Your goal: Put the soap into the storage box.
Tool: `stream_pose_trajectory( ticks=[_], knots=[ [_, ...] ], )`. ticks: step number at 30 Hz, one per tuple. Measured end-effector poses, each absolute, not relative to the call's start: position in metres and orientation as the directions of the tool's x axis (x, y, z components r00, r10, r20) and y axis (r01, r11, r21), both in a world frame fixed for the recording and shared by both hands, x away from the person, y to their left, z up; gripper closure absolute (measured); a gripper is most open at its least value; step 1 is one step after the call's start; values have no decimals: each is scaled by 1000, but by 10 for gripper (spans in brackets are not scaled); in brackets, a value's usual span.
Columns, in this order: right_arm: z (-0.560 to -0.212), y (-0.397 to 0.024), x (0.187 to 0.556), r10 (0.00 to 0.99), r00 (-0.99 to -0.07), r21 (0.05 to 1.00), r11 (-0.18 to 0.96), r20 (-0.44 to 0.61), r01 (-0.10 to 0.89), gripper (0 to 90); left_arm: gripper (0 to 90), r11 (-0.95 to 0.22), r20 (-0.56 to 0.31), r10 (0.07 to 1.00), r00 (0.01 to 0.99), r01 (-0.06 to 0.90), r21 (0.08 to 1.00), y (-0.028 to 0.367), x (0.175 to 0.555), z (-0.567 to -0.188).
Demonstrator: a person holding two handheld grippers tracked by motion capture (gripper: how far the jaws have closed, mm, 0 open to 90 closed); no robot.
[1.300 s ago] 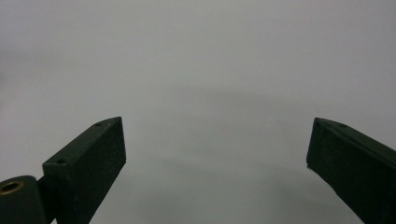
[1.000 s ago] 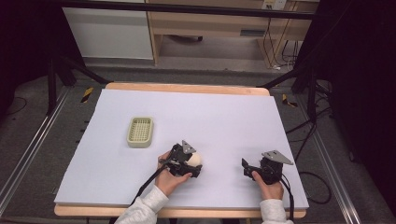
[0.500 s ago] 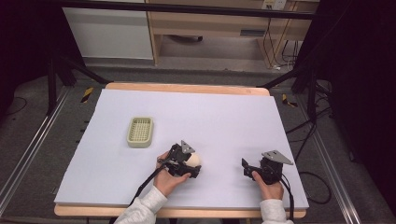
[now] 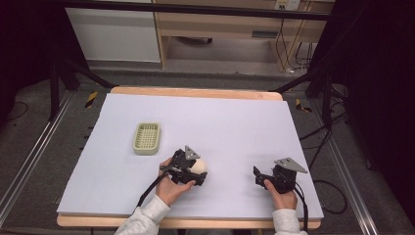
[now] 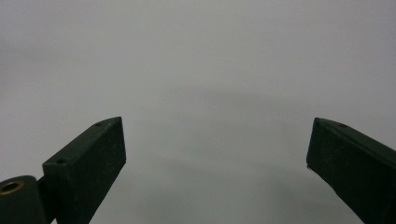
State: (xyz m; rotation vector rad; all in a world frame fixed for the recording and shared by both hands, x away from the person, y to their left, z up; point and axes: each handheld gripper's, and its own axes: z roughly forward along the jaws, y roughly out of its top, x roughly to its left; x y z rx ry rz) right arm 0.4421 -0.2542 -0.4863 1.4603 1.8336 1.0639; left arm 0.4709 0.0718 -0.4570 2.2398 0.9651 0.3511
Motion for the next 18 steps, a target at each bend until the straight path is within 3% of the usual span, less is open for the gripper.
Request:
stream_pose_trajectory(
  ticks=[18],
  knots=[
    [-486,-254,442,967,-250,847,92,50,524,51,239,-482,-7,751,661,554,678,99,472,-442]
  ],
)
